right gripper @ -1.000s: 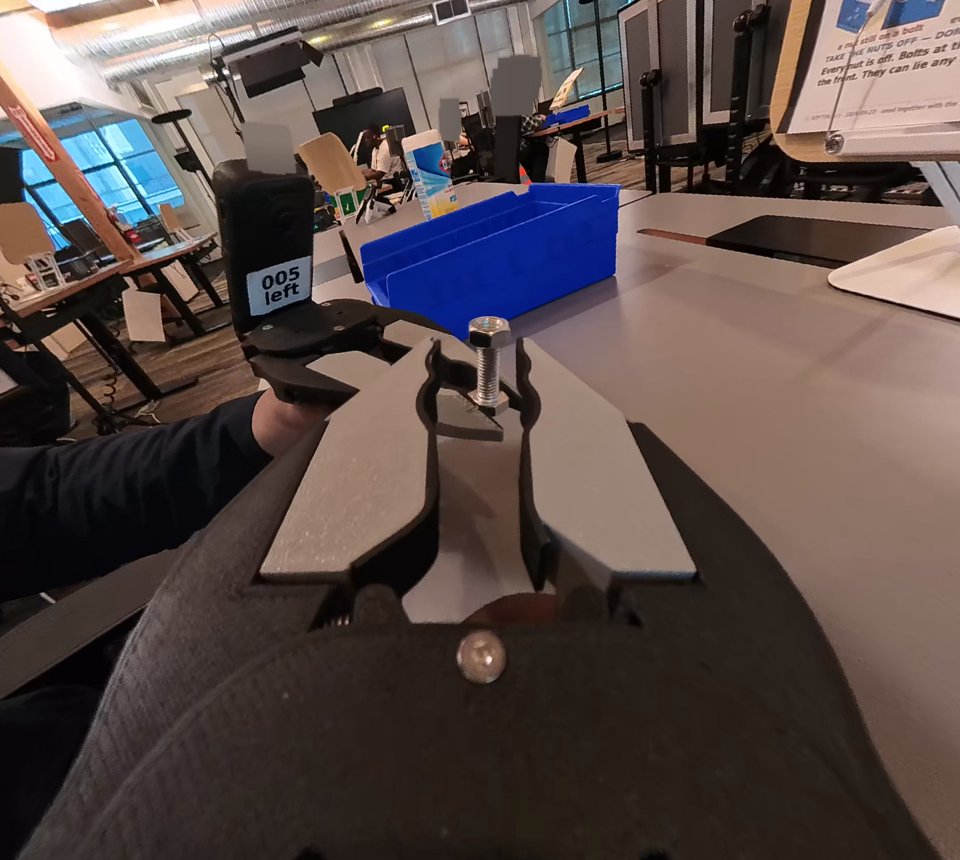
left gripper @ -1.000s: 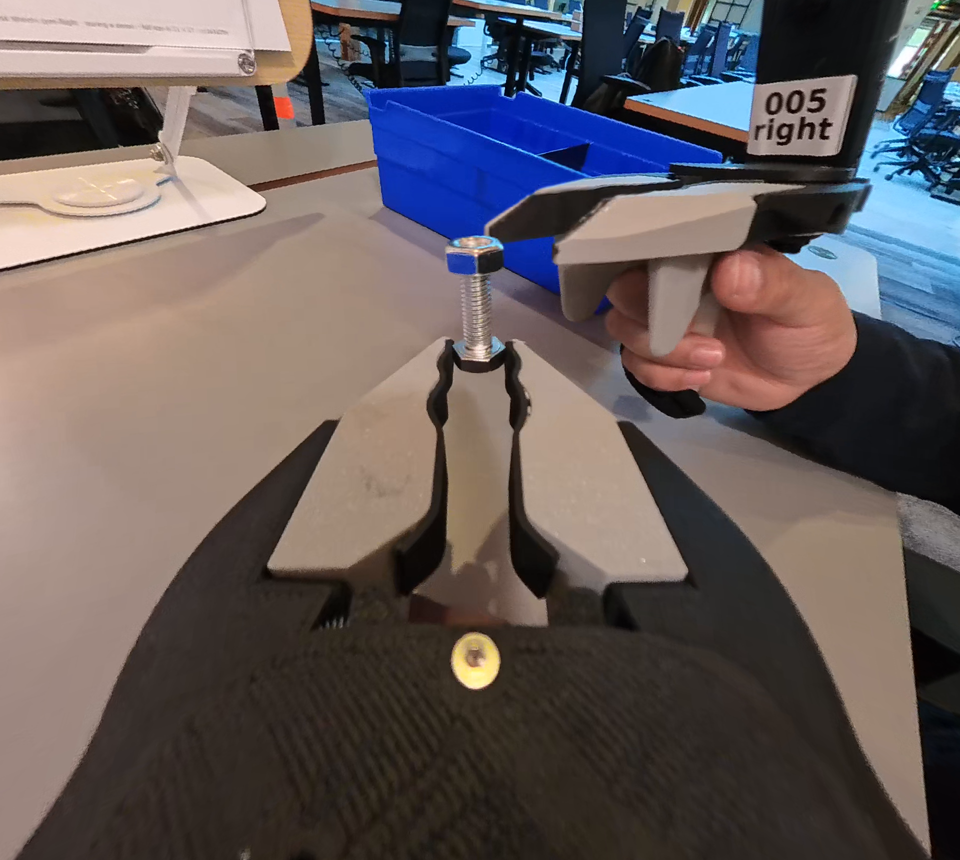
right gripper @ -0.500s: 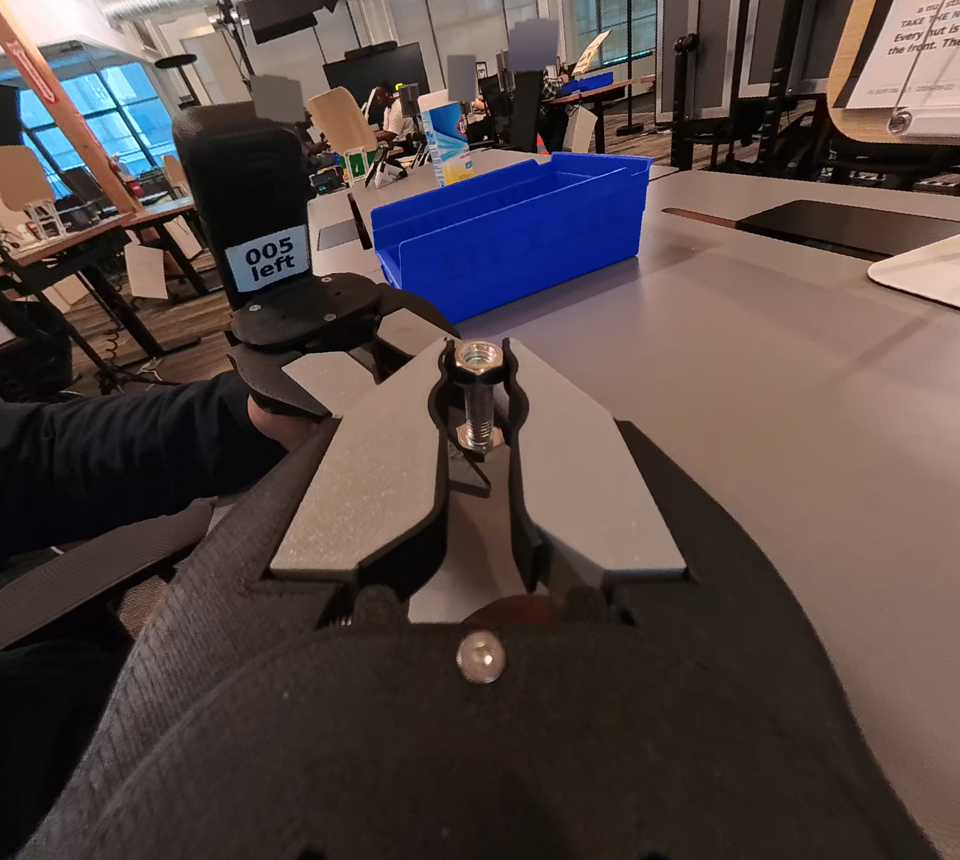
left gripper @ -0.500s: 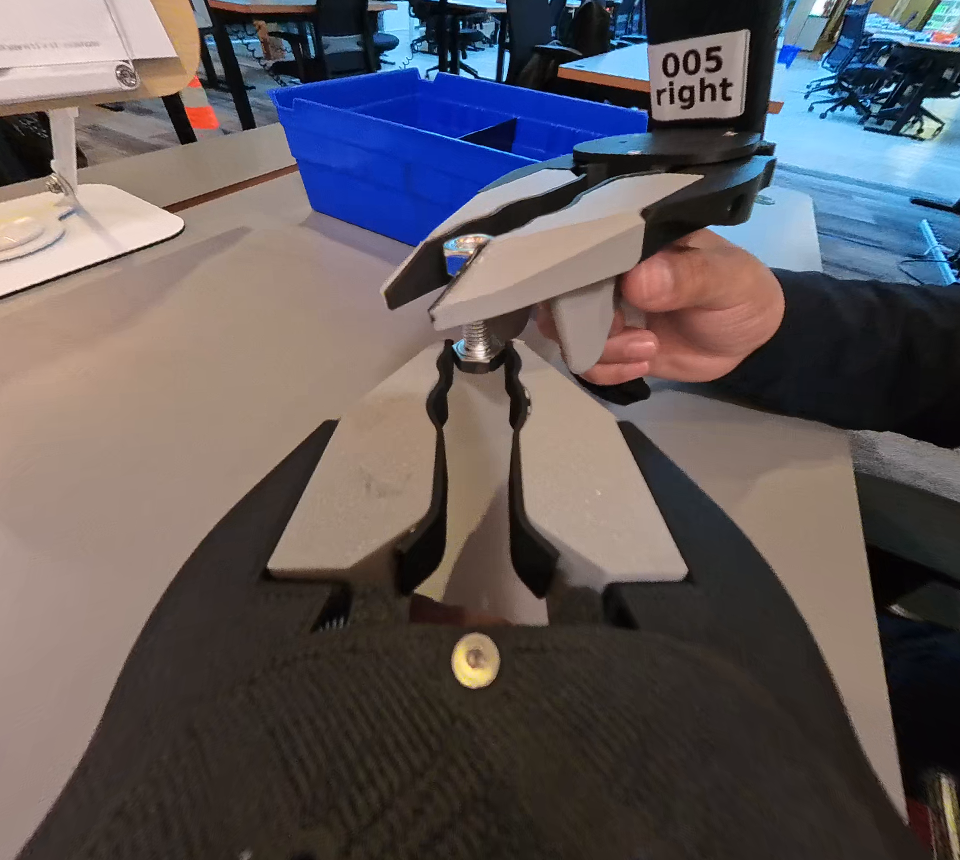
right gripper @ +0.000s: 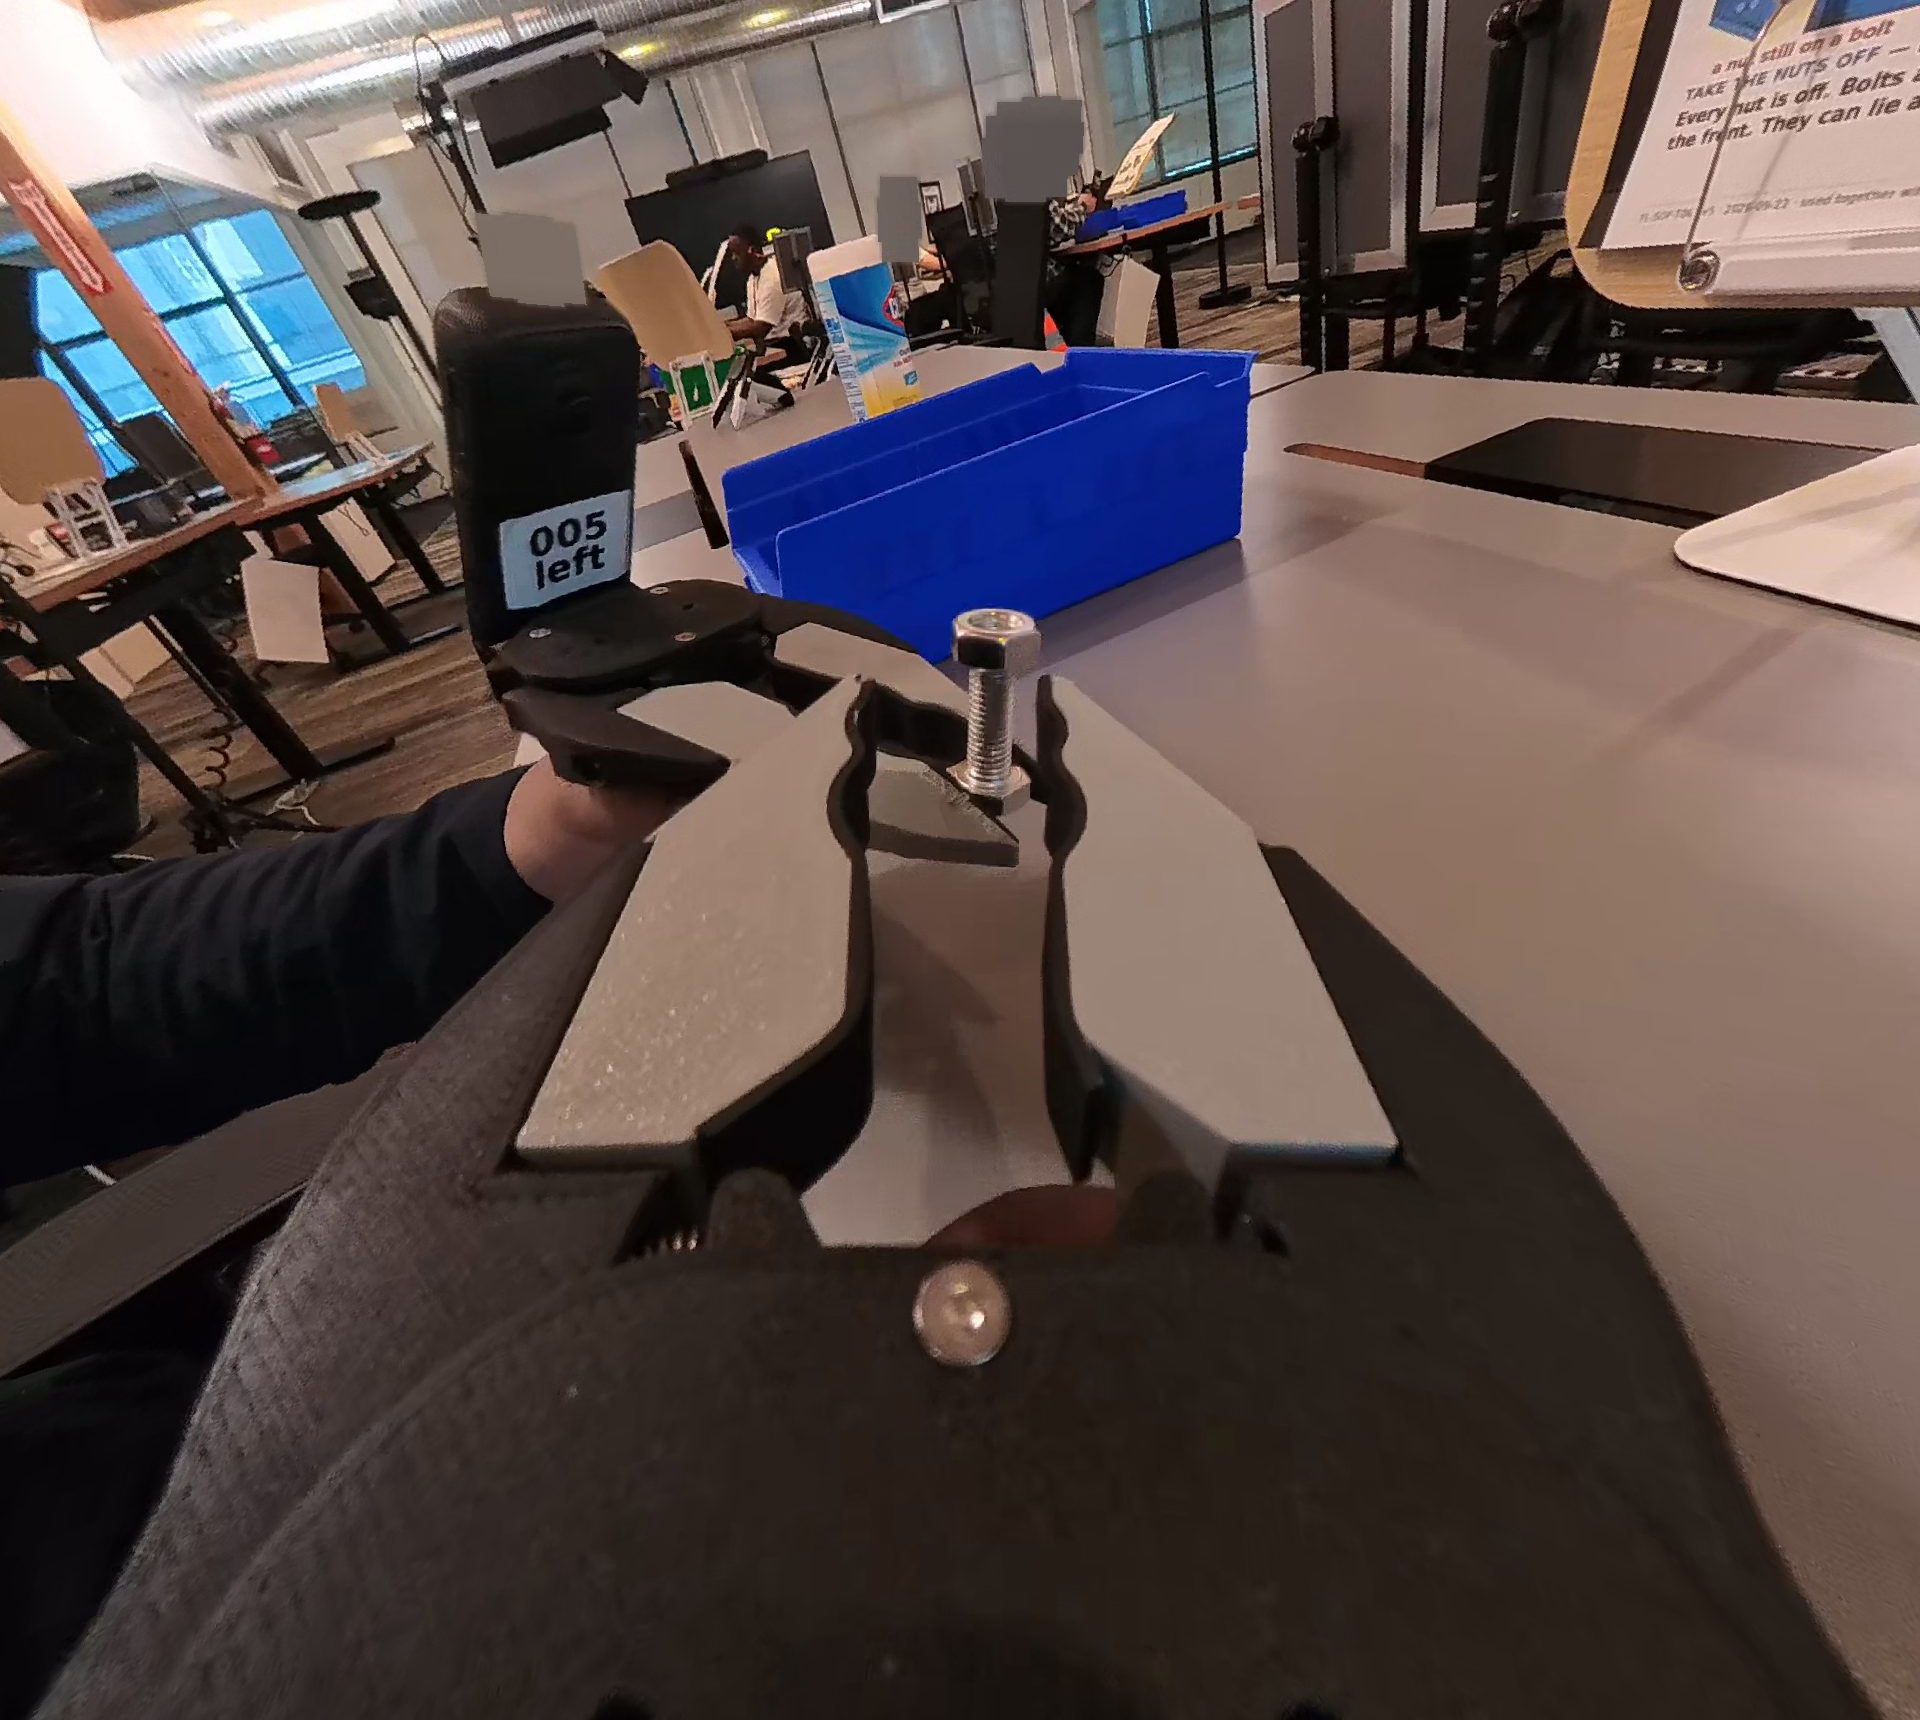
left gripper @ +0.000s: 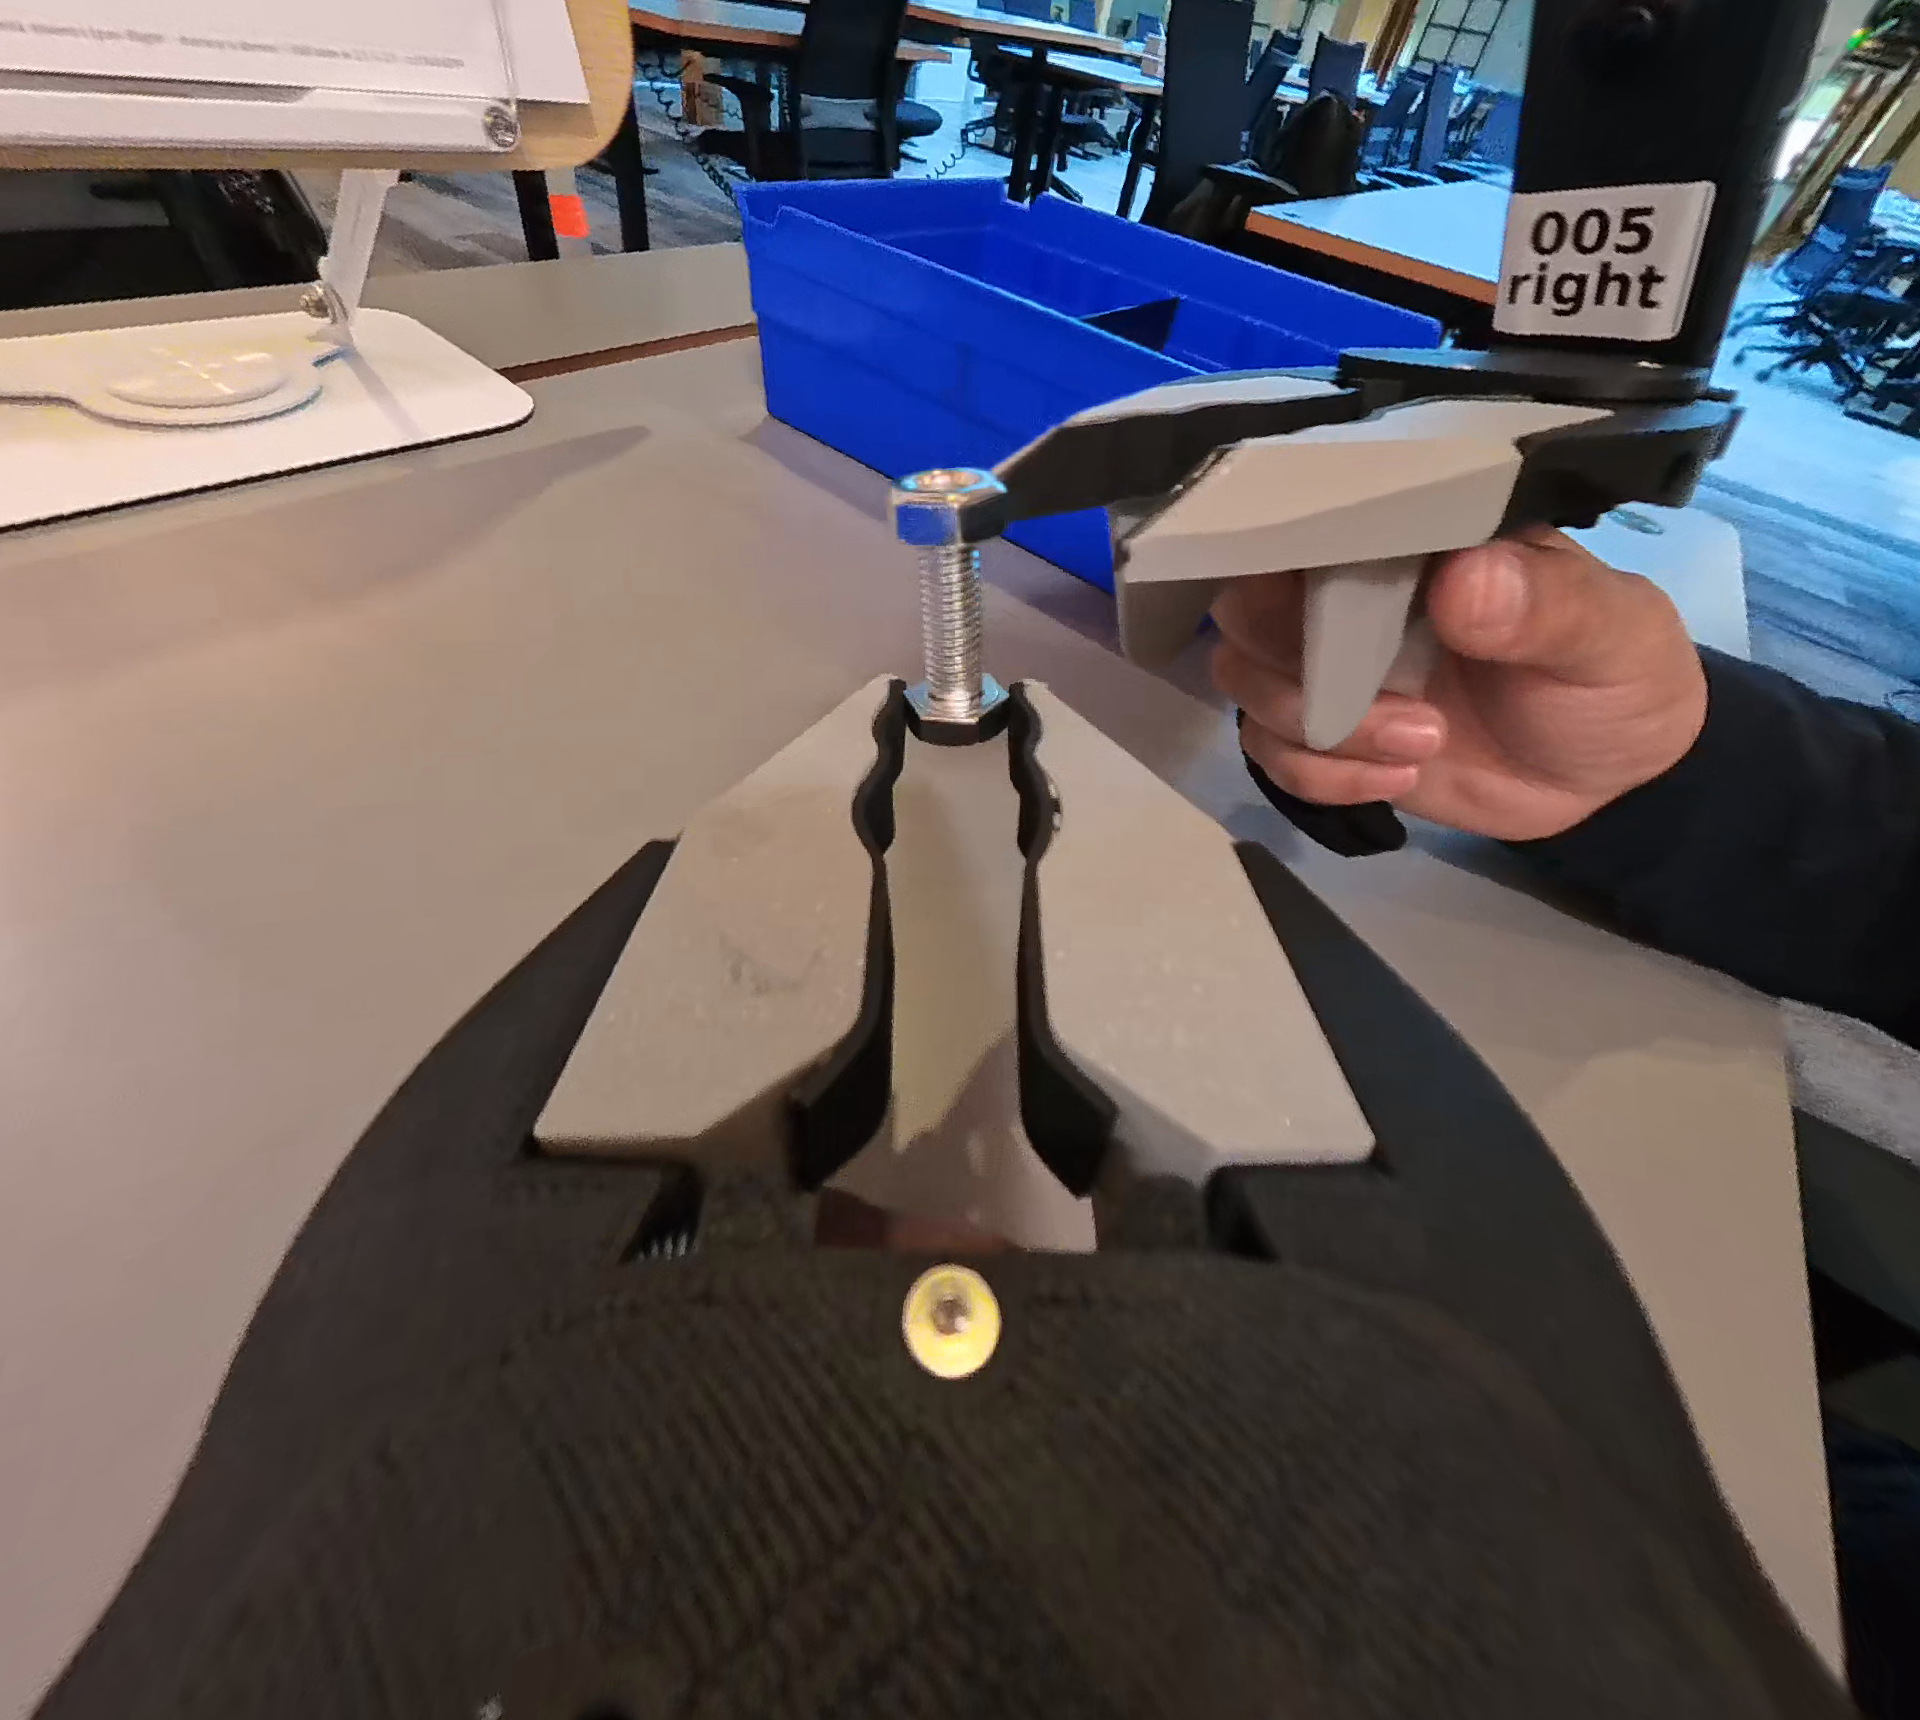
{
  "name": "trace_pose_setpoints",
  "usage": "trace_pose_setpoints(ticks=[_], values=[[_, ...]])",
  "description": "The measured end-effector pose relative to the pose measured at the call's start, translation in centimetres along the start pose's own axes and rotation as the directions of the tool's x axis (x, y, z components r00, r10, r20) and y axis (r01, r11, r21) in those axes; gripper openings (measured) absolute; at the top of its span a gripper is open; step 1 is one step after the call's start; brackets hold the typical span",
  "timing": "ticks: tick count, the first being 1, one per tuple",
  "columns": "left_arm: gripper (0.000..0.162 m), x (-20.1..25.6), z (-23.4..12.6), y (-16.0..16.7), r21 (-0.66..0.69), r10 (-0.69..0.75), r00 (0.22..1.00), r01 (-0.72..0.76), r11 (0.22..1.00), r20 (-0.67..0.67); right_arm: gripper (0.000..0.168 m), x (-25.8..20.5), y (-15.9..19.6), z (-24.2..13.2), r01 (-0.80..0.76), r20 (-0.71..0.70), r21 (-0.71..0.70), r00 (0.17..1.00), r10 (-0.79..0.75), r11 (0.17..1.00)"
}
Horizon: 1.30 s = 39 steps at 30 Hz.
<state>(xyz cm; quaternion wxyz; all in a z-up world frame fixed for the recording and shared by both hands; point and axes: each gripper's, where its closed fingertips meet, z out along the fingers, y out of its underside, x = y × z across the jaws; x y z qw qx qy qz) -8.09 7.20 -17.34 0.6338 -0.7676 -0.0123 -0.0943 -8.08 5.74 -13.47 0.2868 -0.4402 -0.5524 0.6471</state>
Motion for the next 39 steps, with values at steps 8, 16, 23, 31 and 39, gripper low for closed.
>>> trace_pose_setpoints(ticks=[8, 16, 23, 31, 39], values=[[0.017, 1.2, 0.5, 0.7, -0.035, 0.031, 0.998, -0.033, 0.999, -0.049, 0.023, -0.2, 0.4, 0.4, 0.012, 0.003, -0.017, 1.0, -0.012, 1.0], [0.017, 2.7, 0.7, 0.9, -0.04, 0.073, 0.992, -0.077, 0.996, -0.103, 0.017, -0.8, 0.9, 0.7, 0.028, 0.024, -0.037, 0.999, -0.027, 0.999], [0.017, 2.2, 0.6, 0.8, -0.036, 0.062, 0.995, -0.065, 0.997, -0.083, 0.018, -0.4, 0.5, 0.4, 0.019, 0.012, -0.019, 1.0, -0.019, 1.0], [0.017, -0.2, 0.2, 0.7, -0.032, -0.002, 1.0, 0.002, 0.999, 0.008, 0.024, 0.1, 0.0, -0.1, 0.013, -0.014, 0.003, 1.0, -0.013, 1.0], [0.017, 1.2, 0.6, 1.2, -0.064, 0.063, 0.997, -0.065, 0.996, -0.035, 0.018, 0.0, 0.7, 0.5, 0.057, -0.035, -0.031, 0.998, -0.058, 0.998]])
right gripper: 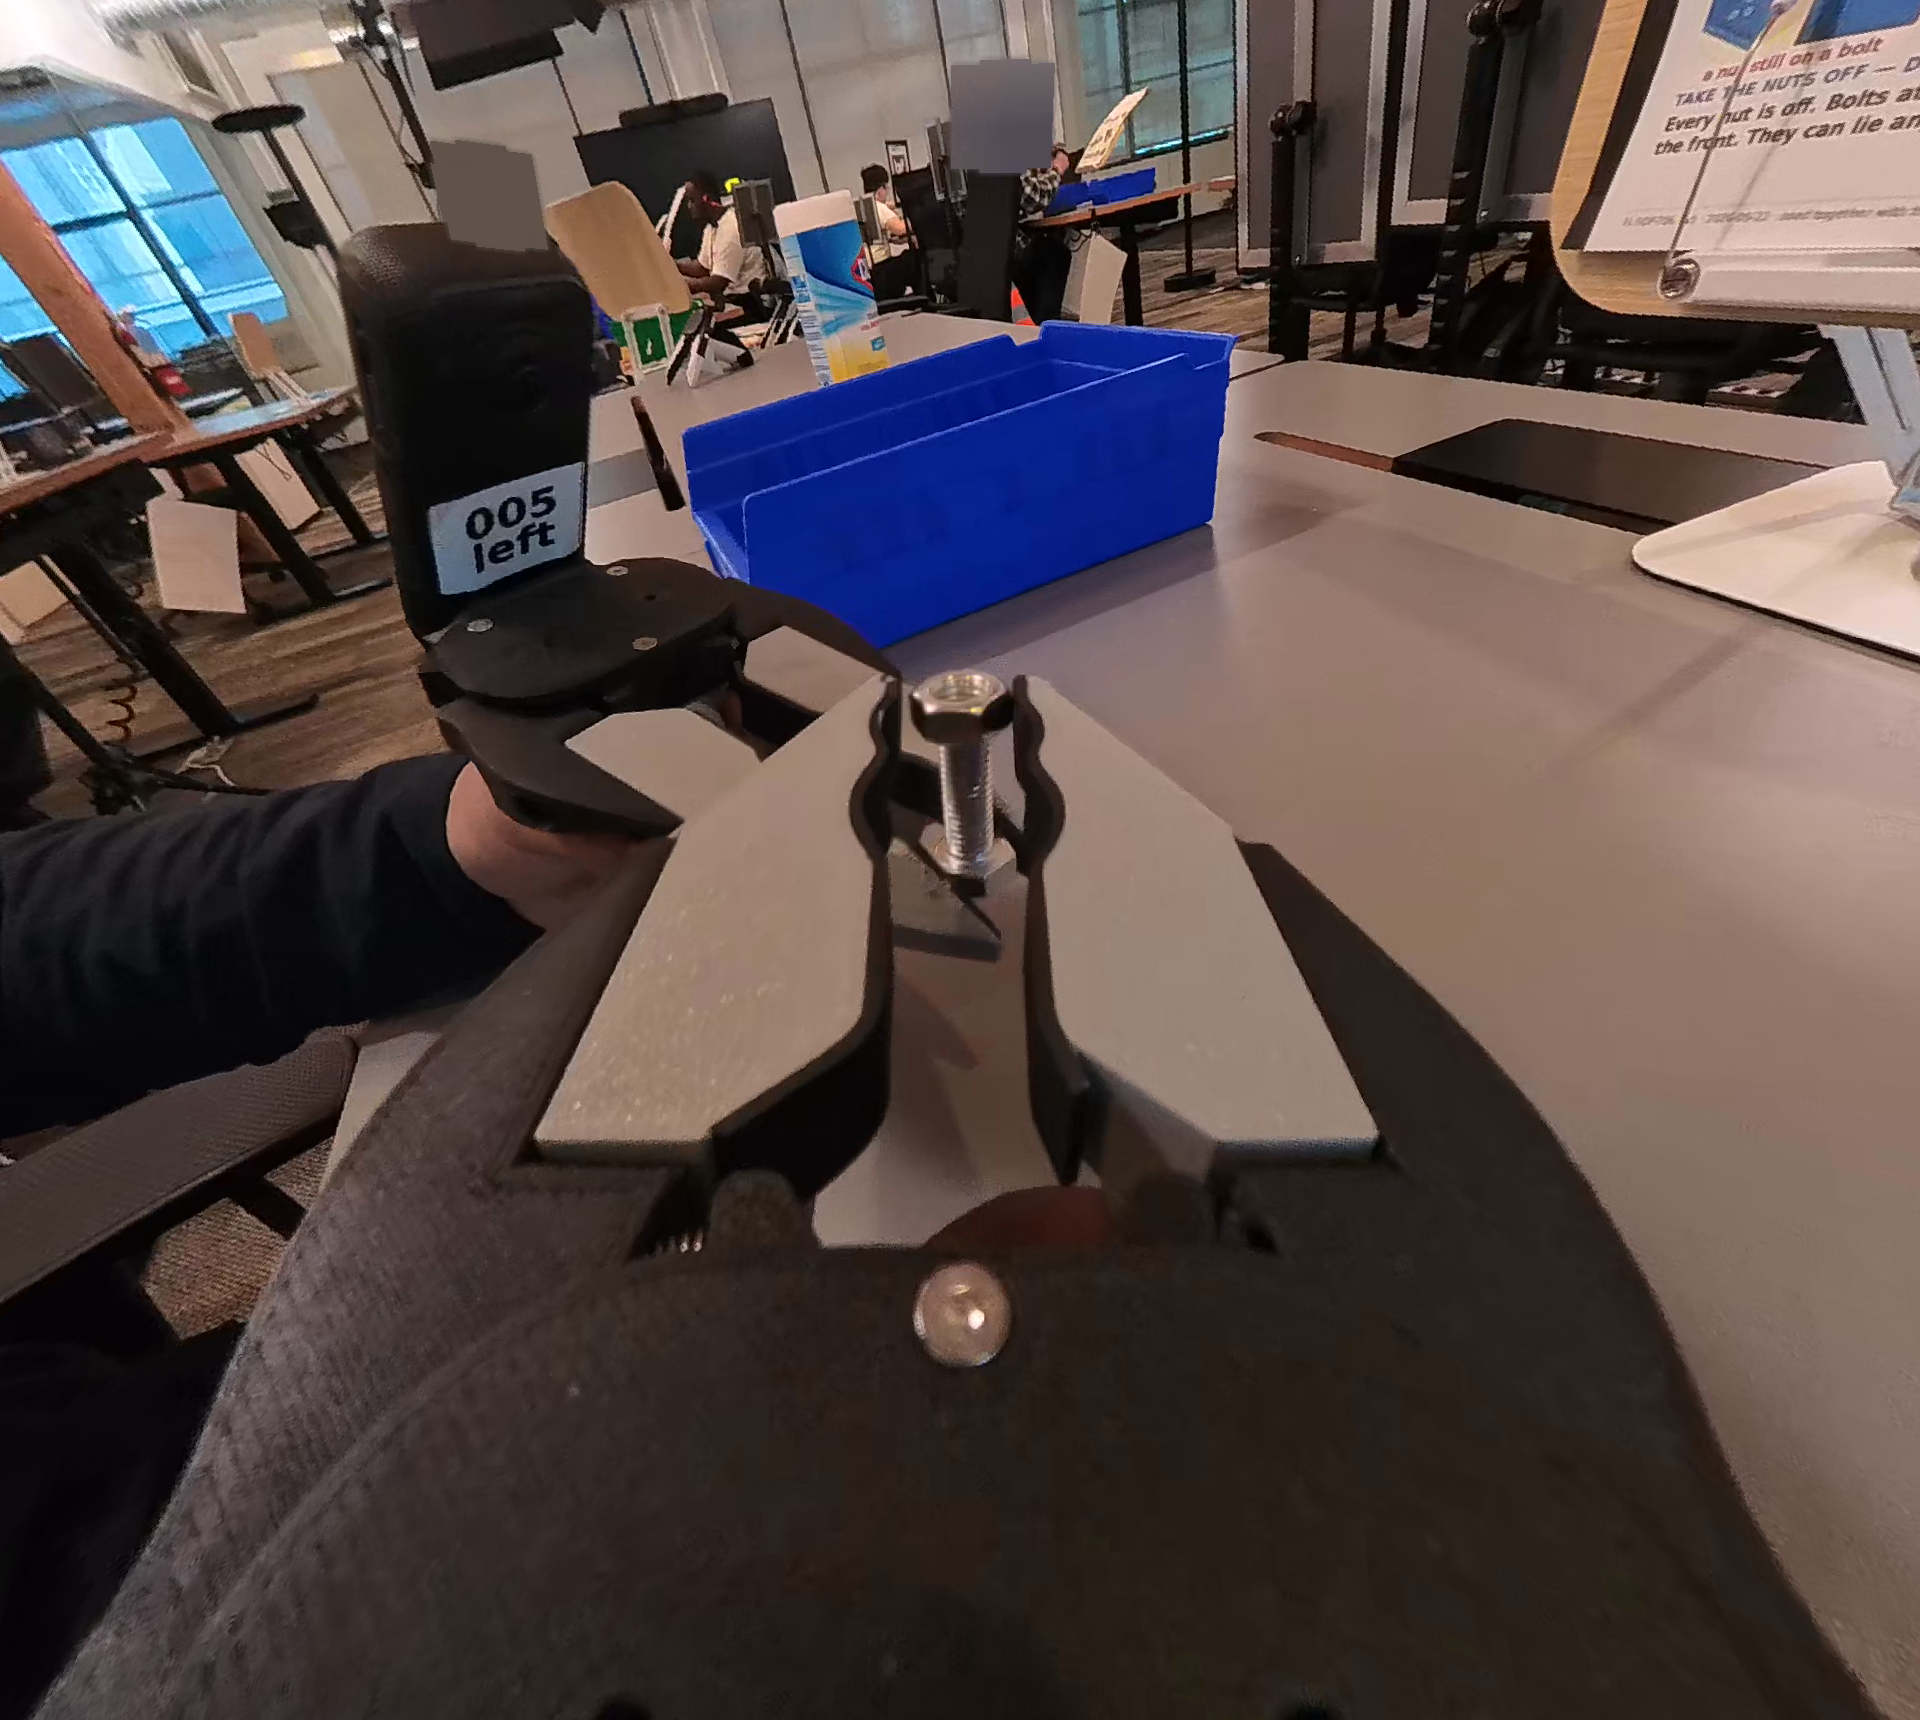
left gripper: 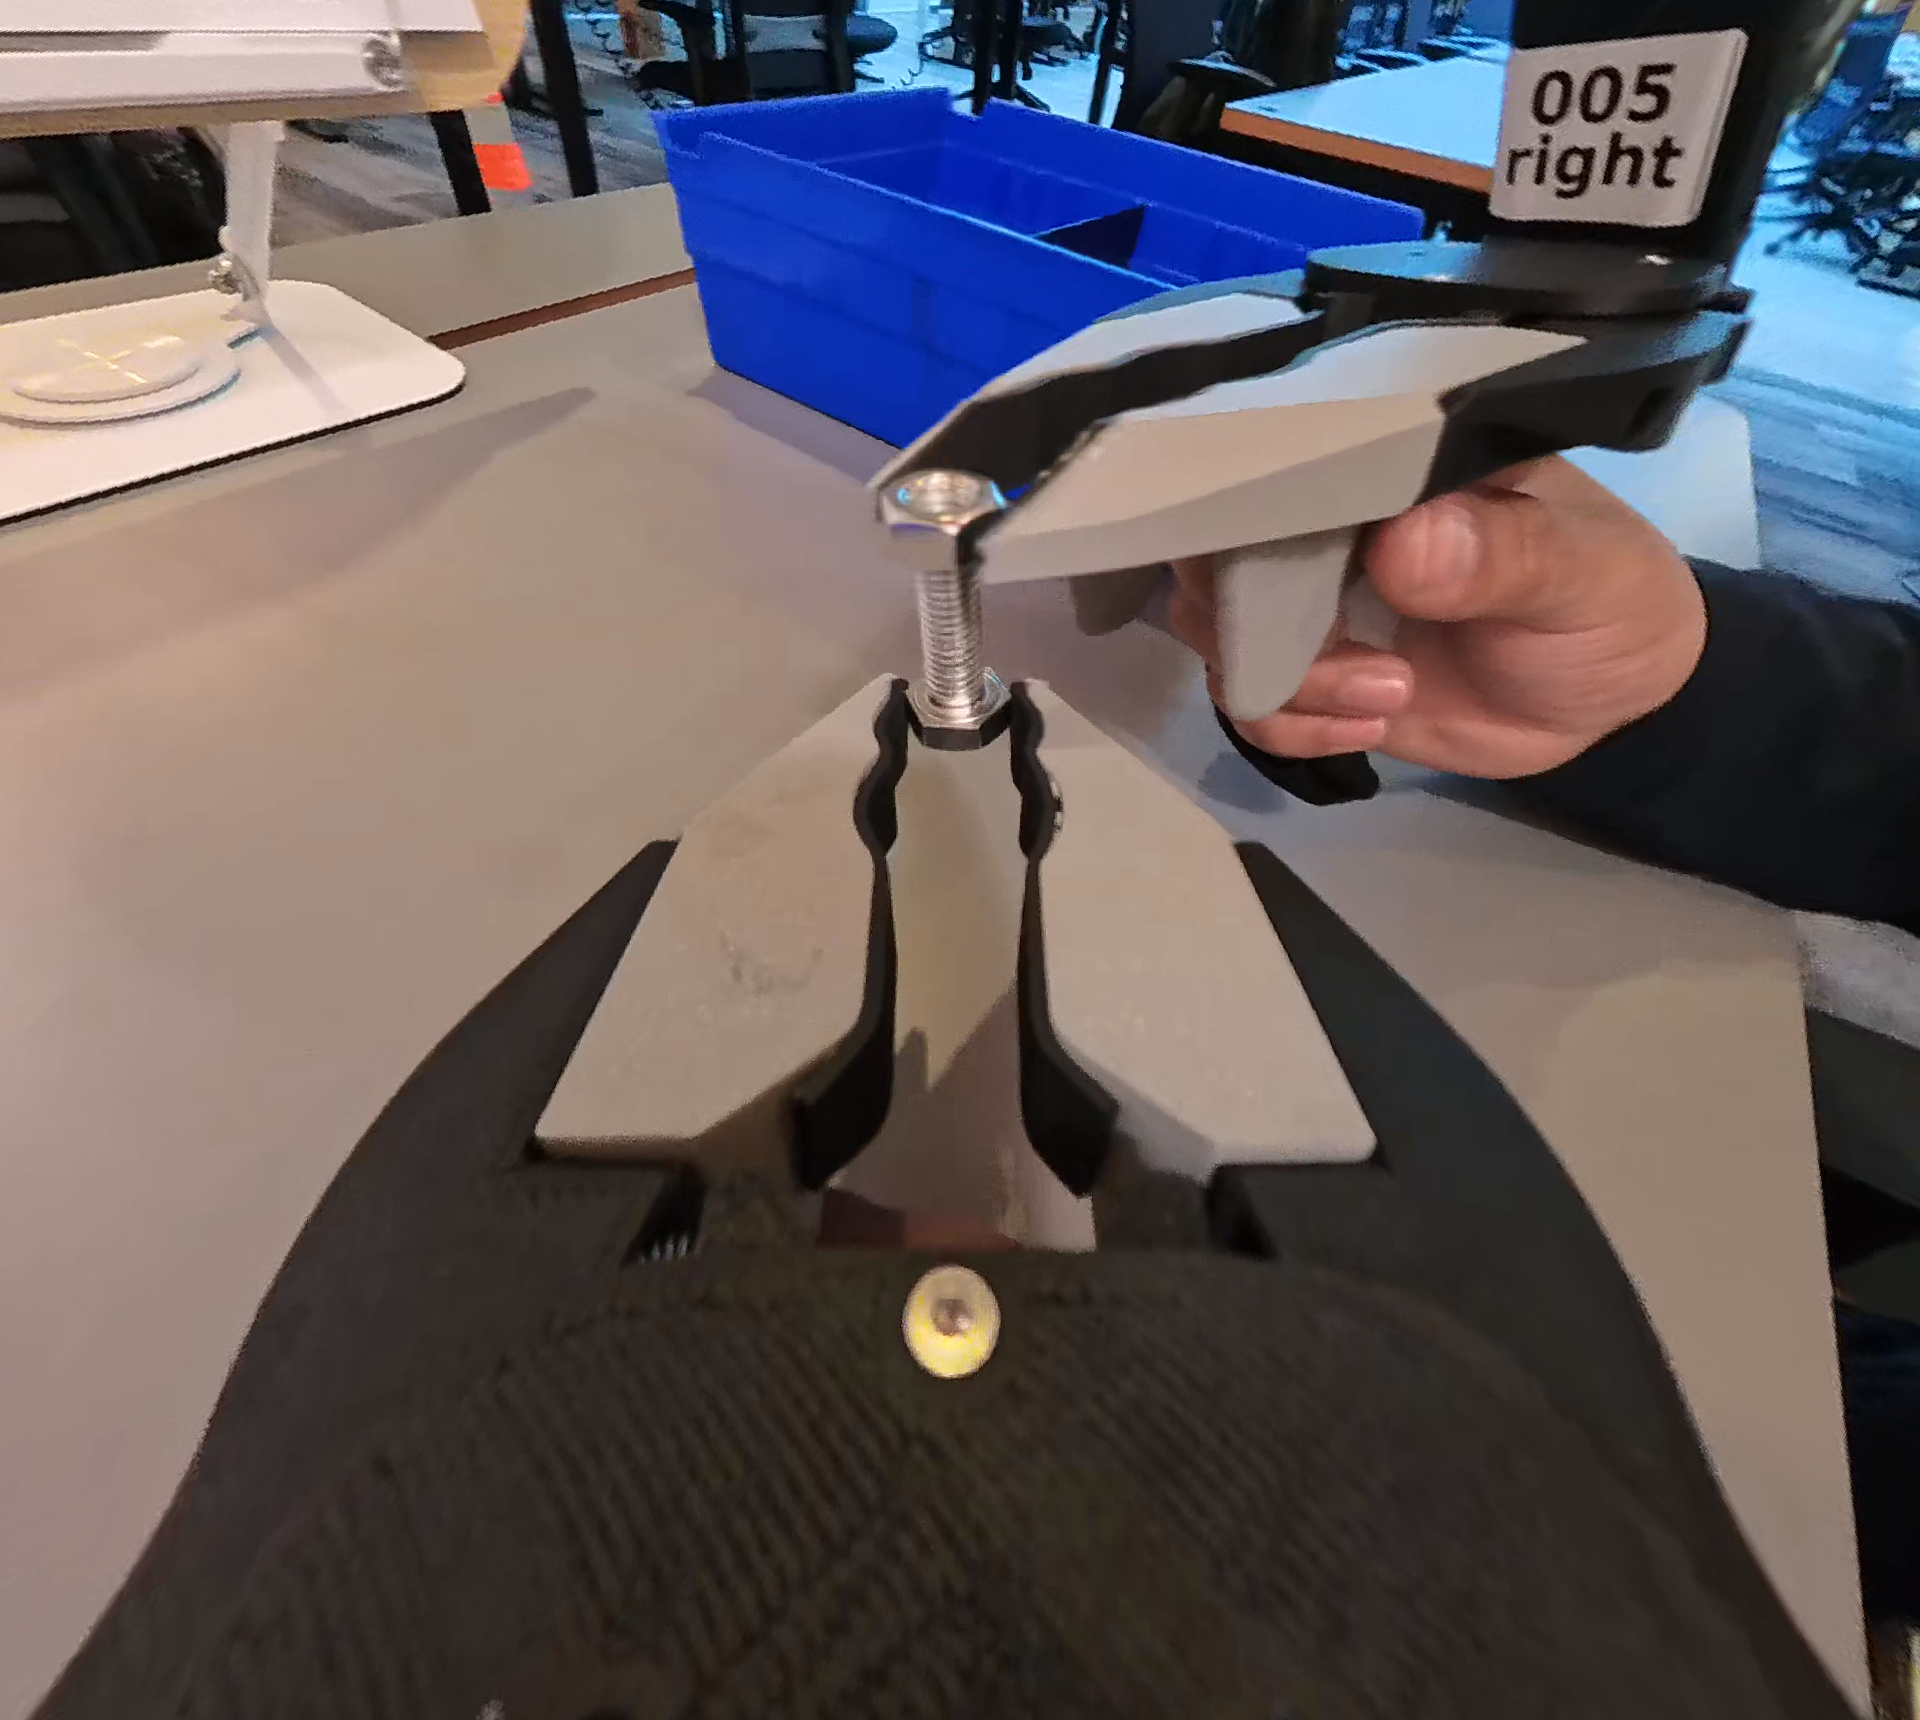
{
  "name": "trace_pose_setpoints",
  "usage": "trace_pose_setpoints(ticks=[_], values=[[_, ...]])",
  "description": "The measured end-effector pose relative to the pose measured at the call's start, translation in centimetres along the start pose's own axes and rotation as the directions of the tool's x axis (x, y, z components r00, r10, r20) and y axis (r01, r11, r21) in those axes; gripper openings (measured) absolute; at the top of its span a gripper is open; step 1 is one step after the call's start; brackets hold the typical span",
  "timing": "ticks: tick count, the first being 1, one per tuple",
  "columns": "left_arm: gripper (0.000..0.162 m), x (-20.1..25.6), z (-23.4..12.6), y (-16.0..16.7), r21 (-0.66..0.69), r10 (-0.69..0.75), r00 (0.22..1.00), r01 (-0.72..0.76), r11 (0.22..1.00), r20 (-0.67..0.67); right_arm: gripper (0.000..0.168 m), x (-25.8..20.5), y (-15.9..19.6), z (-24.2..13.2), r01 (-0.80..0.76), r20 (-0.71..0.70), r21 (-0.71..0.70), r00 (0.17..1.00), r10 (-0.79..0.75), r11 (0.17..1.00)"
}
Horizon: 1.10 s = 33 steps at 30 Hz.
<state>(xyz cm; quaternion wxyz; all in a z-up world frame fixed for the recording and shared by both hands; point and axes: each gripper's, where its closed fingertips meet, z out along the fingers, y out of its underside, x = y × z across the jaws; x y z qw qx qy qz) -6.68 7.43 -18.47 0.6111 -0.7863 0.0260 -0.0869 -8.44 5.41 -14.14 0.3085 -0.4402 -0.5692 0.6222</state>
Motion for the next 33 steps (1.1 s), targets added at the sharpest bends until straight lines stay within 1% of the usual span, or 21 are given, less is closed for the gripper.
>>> trace_pose_setpoints(ticks=[4, 9, 13, 16, 20, 24, 29, 33], values=[[0.017, 1.0, 0.2, 0.0, -0.005, 0.042, 0.999, -0.042, 0.999, -0.03, 0.015, -0.3, 0.3, 0.2, 0.014, 0.013, -0.015, 1.0, -0.014, 1.0], [0.017, 1.3, 0.1, -0.1, 0.004, 0.034, 0.998, -0.034, 0.999, -0.046, 0.015, -0.4, 0.2, 0.1, 0.009, 0.024, -0.014, 1.0, -0.008, 1.0], [0.017, 1.0, 0.1, -0.2, 0.011, 0.026, 0.999, -0.026, 1.0, -0.036, 0.015, -0.2, 0.0, -0.1, 0.004, 0.012, -0.006, 1.0, -0.004, 1.0], [0.017, 0.2, 0.0, -0.2, 0.009, 0.012, 1.0, -0.012, 1.0, -0.004, 0.021, 0.1, -0.6, -0.4, -0.011, 0.004, 0.02, 1.0, 0.011, 1.0], [0.017, -0.8, -0.2, -0.2, 0.01, -0.033, 0.999, 0.033, 0.999, 0.029, 0.02, 0.5, -1.0, -0.8, -0.022, -0.005, 0.039, 1.0, 0.022, 0.999], [0.017, -1.0, -0.2, -0.1, 0.005, -0.032, 0.999, 0.032, 0.999, 0.04, 0.02, 0.3, -0.5, -0.5, -0.004, -0.007, 0.016, 1.0, 0.004, 1.0], [0.017, -0.5, 0.0, 0.1, -0.01, -0.018, 1.0, 0.018, 1.0, 0.021, 0.018, 0.0, 0.2, 0.1, 0.037, -0.018, -0.018, 0.999, -0.037, 0.999], [0.017, 0.8, 0.1, -0.1, 0.001, 0.017, 0.999, -0.016, 1.0, -0.03, 0.016, -0.3, 0.7, 0.5, 0.037, -0.002, -0.037, 0.999, -0.037, 0.999]])
